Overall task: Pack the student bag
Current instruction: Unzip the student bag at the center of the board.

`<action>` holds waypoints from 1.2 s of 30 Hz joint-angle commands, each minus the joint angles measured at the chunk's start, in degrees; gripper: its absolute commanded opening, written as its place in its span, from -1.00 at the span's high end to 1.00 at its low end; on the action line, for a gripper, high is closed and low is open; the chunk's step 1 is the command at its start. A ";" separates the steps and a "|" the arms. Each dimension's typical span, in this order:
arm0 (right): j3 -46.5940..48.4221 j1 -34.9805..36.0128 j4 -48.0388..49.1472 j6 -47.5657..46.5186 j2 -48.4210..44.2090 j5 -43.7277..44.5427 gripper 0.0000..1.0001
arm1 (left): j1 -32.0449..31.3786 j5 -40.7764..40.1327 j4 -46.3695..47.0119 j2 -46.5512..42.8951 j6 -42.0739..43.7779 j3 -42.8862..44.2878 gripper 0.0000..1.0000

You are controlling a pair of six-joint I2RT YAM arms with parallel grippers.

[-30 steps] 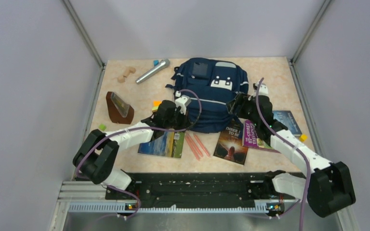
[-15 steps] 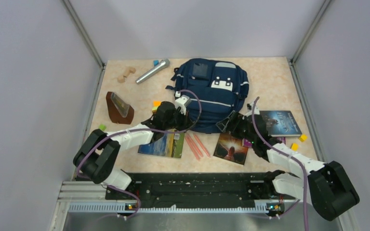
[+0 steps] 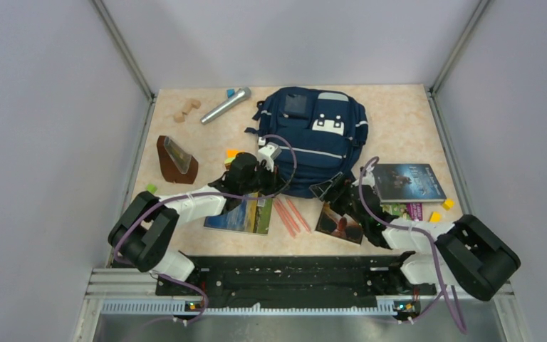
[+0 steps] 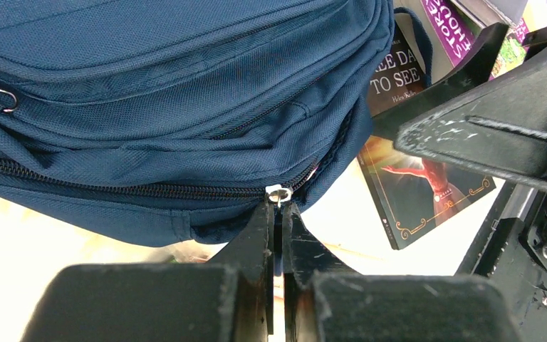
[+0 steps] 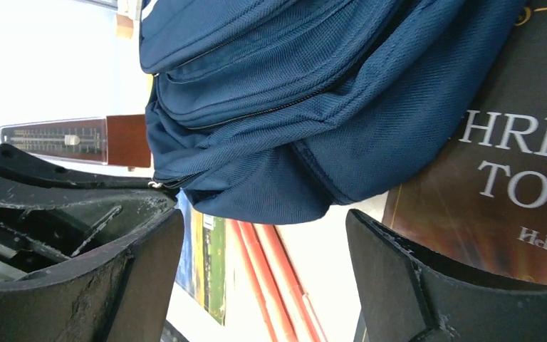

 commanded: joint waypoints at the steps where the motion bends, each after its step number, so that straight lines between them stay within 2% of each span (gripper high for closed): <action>1: 2.41 2.17 8.48 0.76 5.42 3.47 -0.64 | -0.21 4.18 5.17 -1.27 -1.18 -0.48 1.00; 7: 3.75 3.46 14.25 1.99 12.52 3.95 -0.61 | -0.29 4.55 5.87 -1.27 -0.92 -0.89 1.00; 12: 4.74 3.91 18.05 2.10 16.58 3.99 -0.36 | -0.51 5.06 6.27 -0.86 -0.96 -0.90 1.00; 17: 4.90 3.88 18.68 0.05 15.83 6.20 0.12 | -0.56 4.43 6.28 -1.87 -0.02 -1.45 1.00; 18: 5.21 3.92 17.57 -1.05 14.70 7.22 0.19 | -0.59 3.47 6.26 -2.29 0.10 -1.76 1.00; 20: 5.95 3.88 14.17 -3.74 11.51 9.62 0.54 | -0.59 1.48 6.29 -3.32 0.60 -2.50 1.00; 23: 7.13 3.88 7.55 -8.28 6.08 14.25 0.95 | -0.55 -0.16 6.37 -4.62 1.22 -3.29 1.00; 24: 7.79 3.86 4.95 -10.11 4.33 15.85 1.00 | -0.55 -0.46 6.45 -4.76 1.34 -3.44 1.00; 29: 9.96 3.88 -4.33 -18.51 -2.65 21.97 1.00 | -0.63 -2.50 6.99 -5.59 1.13 -4.12 1.00; 36: 9.20 3.86 -9.95 -24.11 -10.14 22.43 1.00 | -0.55 -9.92 8.21 -7.03 0.24 -6.42 1.00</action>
